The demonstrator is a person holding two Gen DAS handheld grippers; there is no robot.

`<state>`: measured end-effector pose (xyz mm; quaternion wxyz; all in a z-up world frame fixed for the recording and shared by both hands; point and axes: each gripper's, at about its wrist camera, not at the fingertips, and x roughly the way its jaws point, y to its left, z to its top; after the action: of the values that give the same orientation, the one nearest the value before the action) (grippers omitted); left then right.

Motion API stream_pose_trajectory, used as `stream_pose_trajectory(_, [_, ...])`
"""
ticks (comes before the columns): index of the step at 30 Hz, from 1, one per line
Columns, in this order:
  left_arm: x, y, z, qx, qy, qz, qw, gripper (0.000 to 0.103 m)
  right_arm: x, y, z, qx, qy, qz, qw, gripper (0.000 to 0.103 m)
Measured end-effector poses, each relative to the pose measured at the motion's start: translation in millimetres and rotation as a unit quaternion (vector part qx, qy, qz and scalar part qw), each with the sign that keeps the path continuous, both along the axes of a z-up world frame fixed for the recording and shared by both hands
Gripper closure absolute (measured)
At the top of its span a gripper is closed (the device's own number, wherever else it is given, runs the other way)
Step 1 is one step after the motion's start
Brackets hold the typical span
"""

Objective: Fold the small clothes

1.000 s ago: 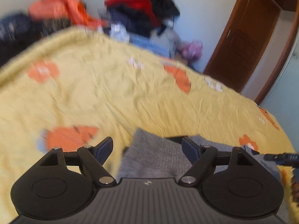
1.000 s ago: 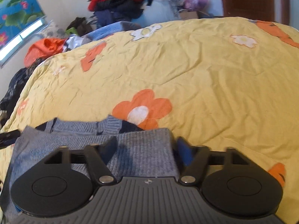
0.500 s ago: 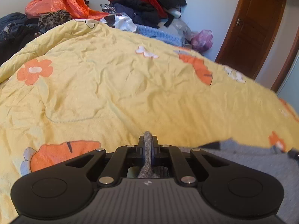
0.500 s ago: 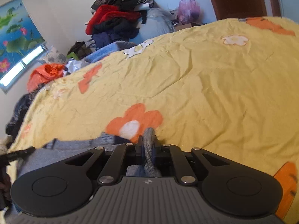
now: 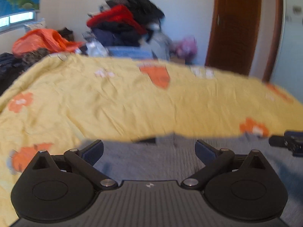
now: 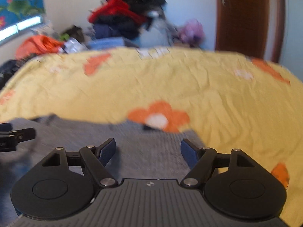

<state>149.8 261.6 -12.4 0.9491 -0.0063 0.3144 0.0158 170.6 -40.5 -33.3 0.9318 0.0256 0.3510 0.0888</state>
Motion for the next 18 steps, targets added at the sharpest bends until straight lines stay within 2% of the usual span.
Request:
stream_pose_trajectory(1, [6, -1, -11, 0.008, 0.016, 0.006, 0.9998, 0.0, -6, -3, -6, 0.0, -0.028, 0.002, 1.0, 0.021])
stream_pose_trajectory(3, [13, 4, -24, 0.005, 0.039, 0.012, 0.9992, 0.0, -8, -1, -9, -0.007, -0.027, 0.0, 1.0, 0.02])
stream_pose_trajectory(5, [14, 8, -25, -0.004, 0.036, 0.016, 0.9992, 0.0, -10, 5, -10, -0.024, -0.027, 0.002, 0.999, 0.018])
stream_pose_trajectory(10, [15, 4, -26, 0.012, 0.039, 0.019, 0.999, 0.0, -13, 8, -4, -0.026, -0.021, -0.007, 0.999, 0.017])
stream_pose_trajectory(15, [12, 4, -26, 0.009, 0.035, 0.018, 0.9992, 0.0, -30, 8, 7, -0.003, -0.022, -0.035, 0.999, 0.016])
stream_pose_trajectory(18, [12, 2, -25, 0.014, 0.035, 0.019, 0.9991, 0.0, -31, 10, -5, -0.016, -0.022, -0.036, 0.999, 0.01])
